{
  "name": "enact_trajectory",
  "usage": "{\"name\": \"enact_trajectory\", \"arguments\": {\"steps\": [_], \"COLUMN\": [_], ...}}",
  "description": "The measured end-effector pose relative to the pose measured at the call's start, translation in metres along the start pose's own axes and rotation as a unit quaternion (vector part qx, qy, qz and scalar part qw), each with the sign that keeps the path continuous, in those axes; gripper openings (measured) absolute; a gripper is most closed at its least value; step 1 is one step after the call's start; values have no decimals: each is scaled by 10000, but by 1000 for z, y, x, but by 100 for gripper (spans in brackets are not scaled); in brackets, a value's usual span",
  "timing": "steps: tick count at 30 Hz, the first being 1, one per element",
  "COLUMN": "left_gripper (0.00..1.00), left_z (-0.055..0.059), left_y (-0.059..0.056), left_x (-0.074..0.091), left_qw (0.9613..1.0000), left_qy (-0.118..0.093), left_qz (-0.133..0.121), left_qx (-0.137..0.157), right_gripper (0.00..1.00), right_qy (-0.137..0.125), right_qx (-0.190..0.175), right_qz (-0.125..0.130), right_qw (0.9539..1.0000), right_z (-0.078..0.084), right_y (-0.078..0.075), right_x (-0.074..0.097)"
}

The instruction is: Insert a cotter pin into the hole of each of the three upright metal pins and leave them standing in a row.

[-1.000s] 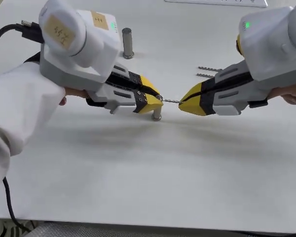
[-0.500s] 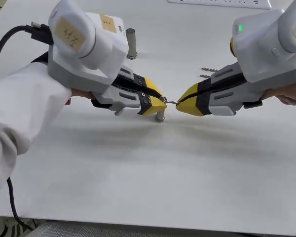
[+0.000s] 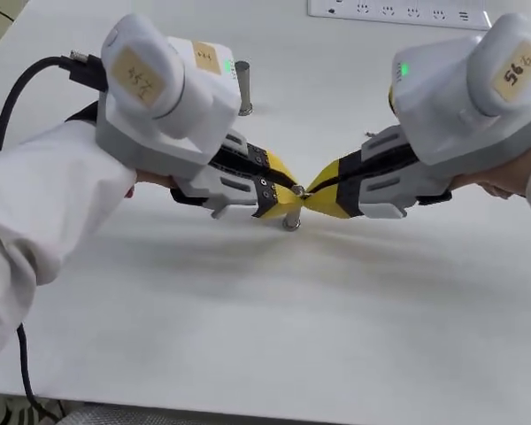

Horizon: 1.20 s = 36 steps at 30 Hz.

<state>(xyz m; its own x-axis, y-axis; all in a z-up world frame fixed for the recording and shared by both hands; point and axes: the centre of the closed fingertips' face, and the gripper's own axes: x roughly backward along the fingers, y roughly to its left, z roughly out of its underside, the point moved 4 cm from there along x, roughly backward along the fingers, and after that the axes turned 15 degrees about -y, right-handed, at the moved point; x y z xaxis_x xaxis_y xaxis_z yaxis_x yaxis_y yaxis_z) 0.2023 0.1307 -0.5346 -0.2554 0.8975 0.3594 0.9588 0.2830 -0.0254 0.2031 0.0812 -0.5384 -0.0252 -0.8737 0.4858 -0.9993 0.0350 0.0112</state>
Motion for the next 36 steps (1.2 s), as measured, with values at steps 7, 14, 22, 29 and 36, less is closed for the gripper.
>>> {"name": "enact_trajectory", "arguments": {"steps": [7, 14, 22, 29, 36], "left_gripper": [6, 6, 6, 6, 6], "left_z": [0, 1, 0, 0, -1], "left_y": [0, -2, -4, -6, -6], "left_x": [1, 2, 2, 2, 2], "left_qw": [9999, 9999, 9999, 9999, 9999], "left_qy": [21, 36, 39, 32, 34], "left_qz": [-49, -43, -50, -64, -57], "left_qx": [-97, -100, -81, -102, -103], "right_gripper": [6, 2, 0, 0, 0], "right_qy": [15, -54, -149, -180, -137], "right_qx": [135, -75, -150, -101, -100], "right_qz": [57, 112, 115, 125, 103], "right_qw": [9999, 9999, 9997, 9997, 9998], "right_z": [4, 5, 4, 3, 3], "right_y": [-3, -3, -2, -2, -2], "right_x": [4, 15, 12, 9, 6]}}
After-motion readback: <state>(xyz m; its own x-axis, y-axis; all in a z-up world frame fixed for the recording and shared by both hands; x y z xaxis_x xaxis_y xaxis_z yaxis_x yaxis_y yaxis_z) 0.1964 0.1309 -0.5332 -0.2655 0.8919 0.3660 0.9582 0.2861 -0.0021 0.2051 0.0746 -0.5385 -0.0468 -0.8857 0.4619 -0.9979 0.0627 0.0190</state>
